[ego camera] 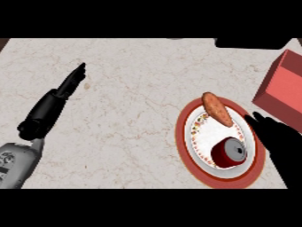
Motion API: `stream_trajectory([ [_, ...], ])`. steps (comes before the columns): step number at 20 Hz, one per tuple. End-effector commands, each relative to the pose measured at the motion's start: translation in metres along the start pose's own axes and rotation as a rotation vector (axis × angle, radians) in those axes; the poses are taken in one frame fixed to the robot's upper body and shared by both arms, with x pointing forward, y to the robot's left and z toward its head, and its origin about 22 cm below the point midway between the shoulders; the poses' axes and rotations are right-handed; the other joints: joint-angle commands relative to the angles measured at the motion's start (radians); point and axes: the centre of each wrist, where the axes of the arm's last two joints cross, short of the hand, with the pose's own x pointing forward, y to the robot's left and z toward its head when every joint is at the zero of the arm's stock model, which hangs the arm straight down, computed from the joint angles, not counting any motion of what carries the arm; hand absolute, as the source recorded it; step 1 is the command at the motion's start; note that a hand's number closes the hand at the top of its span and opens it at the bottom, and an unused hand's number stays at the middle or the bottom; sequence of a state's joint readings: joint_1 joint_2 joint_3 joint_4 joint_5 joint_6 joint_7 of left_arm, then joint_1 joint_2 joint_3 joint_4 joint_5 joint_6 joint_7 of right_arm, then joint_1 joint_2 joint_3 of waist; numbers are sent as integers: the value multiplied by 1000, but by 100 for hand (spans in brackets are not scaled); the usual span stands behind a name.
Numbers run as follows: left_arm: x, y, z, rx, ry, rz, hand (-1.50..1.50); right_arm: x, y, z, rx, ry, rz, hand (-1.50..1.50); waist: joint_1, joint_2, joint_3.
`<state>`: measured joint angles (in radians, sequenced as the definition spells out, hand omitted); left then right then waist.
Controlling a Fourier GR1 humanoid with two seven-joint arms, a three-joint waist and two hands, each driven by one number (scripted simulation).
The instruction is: Pick the can from the plate and place it in the cardboard box
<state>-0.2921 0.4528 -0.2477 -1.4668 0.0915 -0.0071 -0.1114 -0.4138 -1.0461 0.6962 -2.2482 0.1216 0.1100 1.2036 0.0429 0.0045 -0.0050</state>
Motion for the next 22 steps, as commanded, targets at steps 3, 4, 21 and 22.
stream_trajectory([
  [3, -4, 16, 2, 11, 7, 6, 0, 25, 19, -21, -3, 173, 76, -150, -17, -2, 1],
  [4, -4, -4, 3, 17, 17, -12, 0, 30, 21, -26, 26, 169, 80, -150, -17, -3, 2],
  [21, 0, 1, 10, 44, 8, -4, 0, 56, 52, -76, 78, 184, 86, -150, -37, -5, 4],
  [22, 14, 4, 14, 44, 23, 8, 0, 49, 72, -83, 86, 186, 80, -150, -32, -6, 5],
])
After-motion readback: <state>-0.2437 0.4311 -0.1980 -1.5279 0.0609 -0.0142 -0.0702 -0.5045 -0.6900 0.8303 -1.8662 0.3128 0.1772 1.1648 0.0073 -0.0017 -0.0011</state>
